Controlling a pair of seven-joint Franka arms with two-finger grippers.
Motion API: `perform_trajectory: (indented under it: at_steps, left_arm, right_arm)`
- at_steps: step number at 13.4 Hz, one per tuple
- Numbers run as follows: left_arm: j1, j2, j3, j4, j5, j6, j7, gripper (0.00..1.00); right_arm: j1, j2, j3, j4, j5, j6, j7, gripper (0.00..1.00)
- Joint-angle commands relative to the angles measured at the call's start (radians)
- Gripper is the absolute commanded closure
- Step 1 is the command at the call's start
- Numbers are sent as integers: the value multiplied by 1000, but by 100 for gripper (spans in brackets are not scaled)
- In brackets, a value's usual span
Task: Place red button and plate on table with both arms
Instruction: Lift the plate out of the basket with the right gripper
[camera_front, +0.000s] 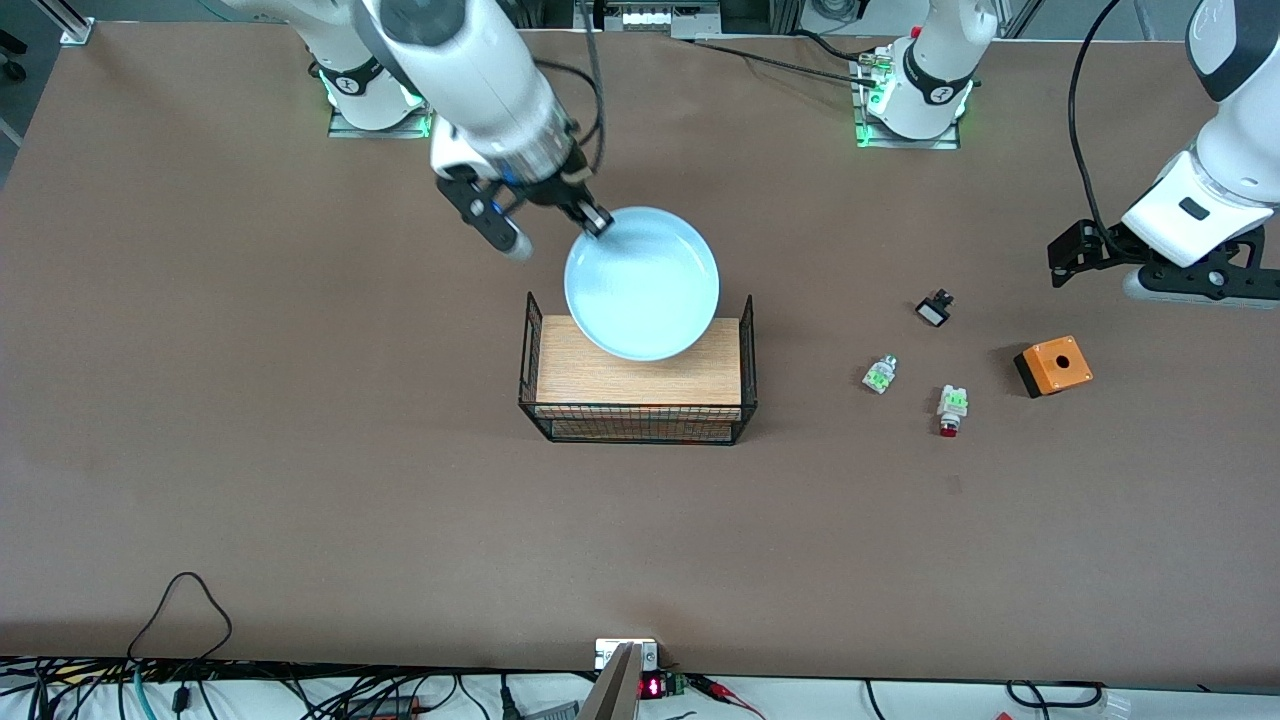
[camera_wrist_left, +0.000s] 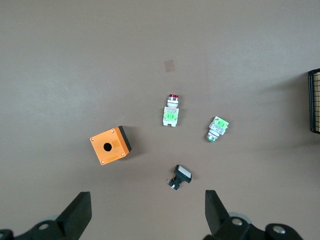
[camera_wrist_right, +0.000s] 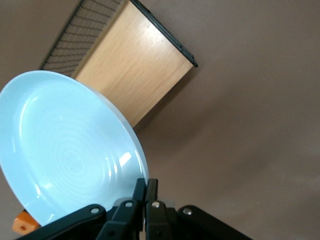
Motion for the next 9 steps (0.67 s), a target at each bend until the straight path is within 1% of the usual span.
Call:
perform_trajectory:
  at_steps: [1, 4, 5, 7, 9]
  left_arm:
    - [-10, -7, -12, 28, -14, -71, -7, 0]
    - [-10, -6, -31, 48, -14, -83, -7, 0]
    - [-10, -6, -34, 49, -14, -83, -7, 0]
    - [-10, -6, -34, 49, -16, -83, -7, 0]
    - [-10, -6, -35, 49, -14, -83, -7, 0]
  right_arm:
    - [-56, -33, -59, 29, 31, -107, -236, 100]
    - [-134, -35, -183, 7, 14, -221, -678, 100]
    - [-171, -35, -206, -11, -1, -225, -796, 100]
    - [-252, -27, -216, -46, -18, -224, -993, 100]
    - [-305, -15, -216, -98, -58, -213, -1114, 100]
